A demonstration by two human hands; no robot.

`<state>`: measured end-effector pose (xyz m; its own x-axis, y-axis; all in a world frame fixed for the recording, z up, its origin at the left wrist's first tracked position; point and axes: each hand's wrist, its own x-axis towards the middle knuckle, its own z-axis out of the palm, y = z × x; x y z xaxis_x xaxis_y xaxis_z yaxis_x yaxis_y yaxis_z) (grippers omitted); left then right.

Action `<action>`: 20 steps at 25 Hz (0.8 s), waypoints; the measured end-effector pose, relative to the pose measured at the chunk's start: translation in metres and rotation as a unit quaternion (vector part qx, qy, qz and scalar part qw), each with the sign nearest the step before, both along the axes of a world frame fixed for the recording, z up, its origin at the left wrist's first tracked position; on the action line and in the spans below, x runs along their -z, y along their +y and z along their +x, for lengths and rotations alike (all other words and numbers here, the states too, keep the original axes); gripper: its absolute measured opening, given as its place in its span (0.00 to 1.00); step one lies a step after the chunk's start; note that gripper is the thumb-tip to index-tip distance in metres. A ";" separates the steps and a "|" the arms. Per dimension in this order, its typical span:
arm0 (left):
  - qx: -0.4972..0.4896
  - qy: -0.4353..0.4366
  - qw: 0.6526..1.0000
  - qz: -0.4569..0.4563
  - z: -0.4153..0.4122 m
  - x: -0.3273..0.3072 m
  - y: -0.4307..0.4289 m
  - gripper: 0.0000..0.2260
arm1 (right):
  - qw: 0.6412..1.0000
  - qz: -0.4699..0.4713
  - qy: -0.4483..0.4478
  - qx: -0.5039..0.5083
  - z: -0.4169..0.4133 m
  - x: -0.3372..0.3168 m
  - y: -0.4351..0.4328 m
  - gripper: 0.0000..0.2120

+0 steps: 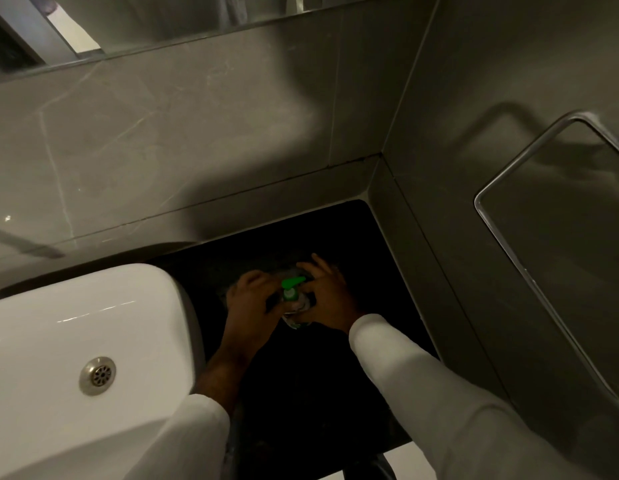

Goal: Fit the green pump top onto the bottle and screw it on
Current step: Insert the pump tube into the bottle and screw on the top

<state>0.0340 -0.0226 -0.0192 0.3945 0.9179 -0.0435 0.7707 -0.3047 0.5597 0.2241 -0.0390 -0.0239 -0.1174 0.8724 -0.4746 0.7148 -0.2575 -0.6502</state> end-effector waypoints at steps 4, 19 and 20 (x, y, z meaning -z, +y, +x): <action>0.093 0.016 0.995 0.038 -0.005 -0.003 0.014 0.24 | 0.998 0.024 0.010 -0.051 0.004 0.008 0.003 0.30; 0.236 0.248 0.939 -0.004 0.014 -0.091 0.059 0.11 | 0.997 0.018 -0.003 -0.079 0.004 0.004 0.007 0.29; 0.260 0.261 0.930 -0.007 0.017 -0.093 0.060 0.11 | 0.997 0.022 -0.004 -0.080 0.004 0.004 0.006 0.29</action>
